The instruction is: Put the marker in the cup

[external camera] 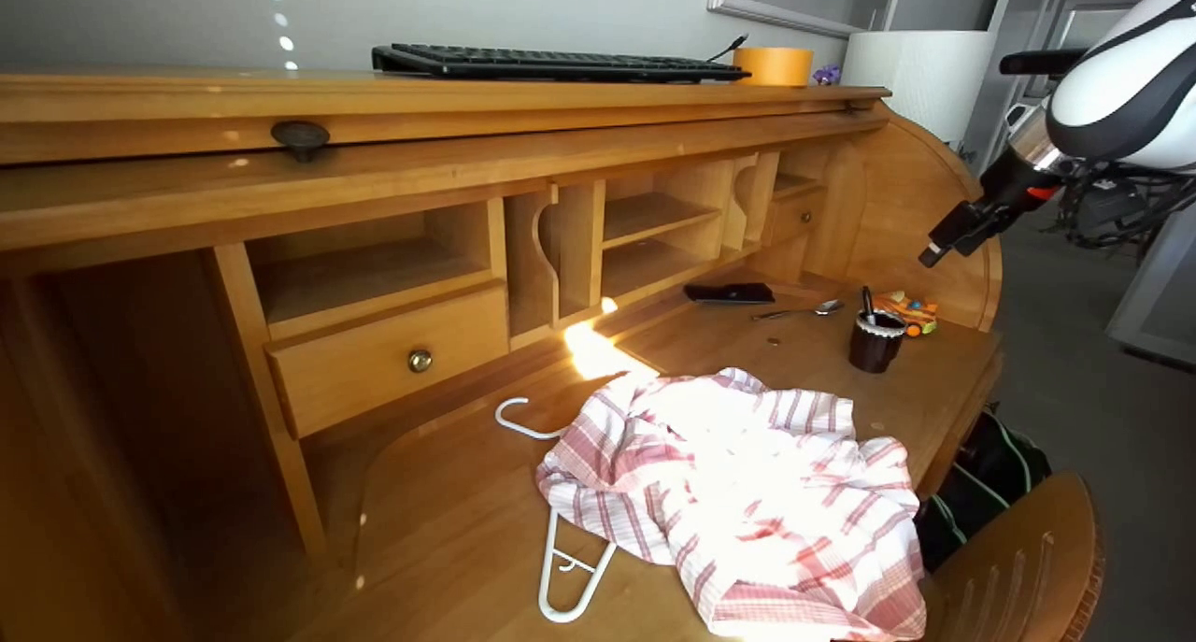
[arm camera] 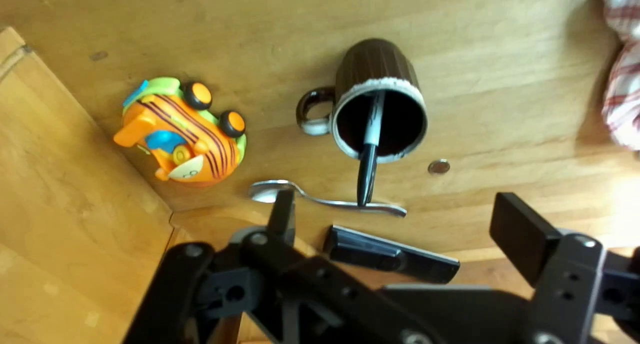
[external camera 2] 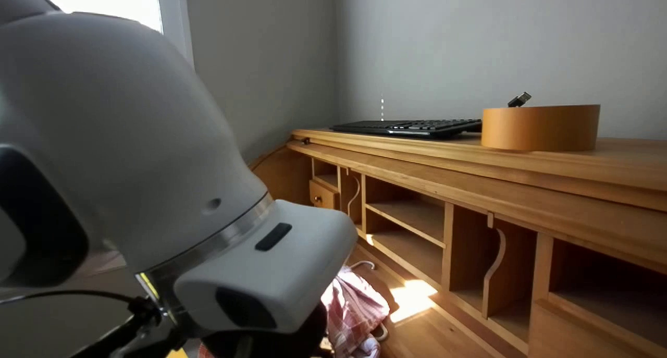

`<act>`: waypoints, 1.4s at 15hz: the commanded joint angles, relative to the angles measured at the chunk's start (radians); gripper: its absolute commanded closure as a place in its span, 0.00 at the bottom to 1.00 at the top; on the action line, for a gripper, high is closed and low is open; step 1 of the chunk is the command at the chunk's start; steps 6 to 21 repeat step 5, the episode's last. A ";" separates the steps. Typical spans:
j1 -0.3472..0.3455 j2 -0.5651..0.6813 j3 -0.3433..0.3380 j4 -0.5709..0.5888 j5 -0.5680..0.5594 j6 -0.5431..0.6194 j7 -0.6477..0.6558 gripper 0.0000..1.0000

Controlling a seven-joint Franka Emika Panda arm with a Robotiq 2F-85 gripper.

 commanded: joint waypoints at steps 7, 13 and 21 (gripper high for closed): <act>-0.028 -0.046 0.022 0.025 -0.160 -0.164 0.099 0.00; -0.028 -0.046 0.022 0.025 -0.160 -0.164 0.099 0.00; -0.028 -0.046 0.022 0.025 -0.160 -0.164 0.099 0.00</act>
